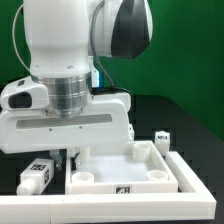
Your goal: Assemble one leg
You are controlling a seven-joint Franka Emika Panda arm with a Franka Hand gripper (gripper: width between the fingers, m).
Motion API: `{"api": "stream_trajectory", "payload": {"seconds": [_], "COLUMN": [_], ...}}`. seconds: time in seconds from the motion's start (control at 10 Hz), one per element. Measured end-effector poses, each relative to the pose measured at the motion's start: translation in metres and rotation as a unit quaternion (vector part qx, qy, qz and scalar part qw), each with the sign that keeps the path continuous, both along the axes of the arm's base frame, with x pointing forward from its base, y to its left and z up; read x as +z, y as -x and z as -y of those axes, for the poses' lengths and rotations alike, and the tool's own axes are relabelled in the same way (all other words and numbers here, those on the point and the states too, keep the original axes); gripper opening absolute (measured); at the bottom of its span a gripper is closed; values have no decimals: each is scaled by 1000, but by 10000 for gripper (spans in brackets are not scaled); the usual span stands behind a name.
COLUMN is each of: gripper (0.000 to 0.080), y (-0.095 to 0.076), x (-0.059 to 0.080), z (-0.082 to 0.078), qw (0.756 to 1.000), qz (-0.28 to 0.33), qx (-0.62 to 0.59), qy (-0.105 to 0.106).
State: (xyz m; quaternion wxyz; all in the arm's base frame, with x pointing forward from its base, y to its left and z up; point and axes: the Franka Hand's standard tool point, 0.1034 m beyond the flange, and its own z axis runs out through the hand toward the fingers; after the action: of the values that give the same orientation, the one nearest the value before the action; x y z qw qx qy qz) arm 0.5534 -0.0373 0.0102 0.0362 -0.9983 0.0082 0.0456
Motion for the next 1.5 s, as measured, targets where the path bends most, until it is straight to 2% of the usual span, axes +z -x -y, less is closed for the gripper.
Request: {"api": "stream_trajectory", "payload": {"seconds": [0.2, 0.4, 0.8, 0.9, 1.0, 1.1, 1.2, 1.3, 1.5], "gripper": [54, 54, 58, 144, 345, 481, 481, 611, 638], "y": [-12, -20, -20, -20, -20, -19, -16, -11, -6], "x": [-1, 1, -1, -1, -1, 2, 18, 36, 59], "z": [-15, -17, -16, -16, -16, -20, -30, -36, -64], "qw": [999, 999, 999, 999, 999, 999, 999, 999, 999], "qz": [2, -3, -4, -4, -4, -9, -20, -34, -35], "qx": [-33, -40, -29, -29, -29, -35, -34, -34, -16], "qy": [9, 20, 25, 25, 25, 24, 18, 8, -2]}}
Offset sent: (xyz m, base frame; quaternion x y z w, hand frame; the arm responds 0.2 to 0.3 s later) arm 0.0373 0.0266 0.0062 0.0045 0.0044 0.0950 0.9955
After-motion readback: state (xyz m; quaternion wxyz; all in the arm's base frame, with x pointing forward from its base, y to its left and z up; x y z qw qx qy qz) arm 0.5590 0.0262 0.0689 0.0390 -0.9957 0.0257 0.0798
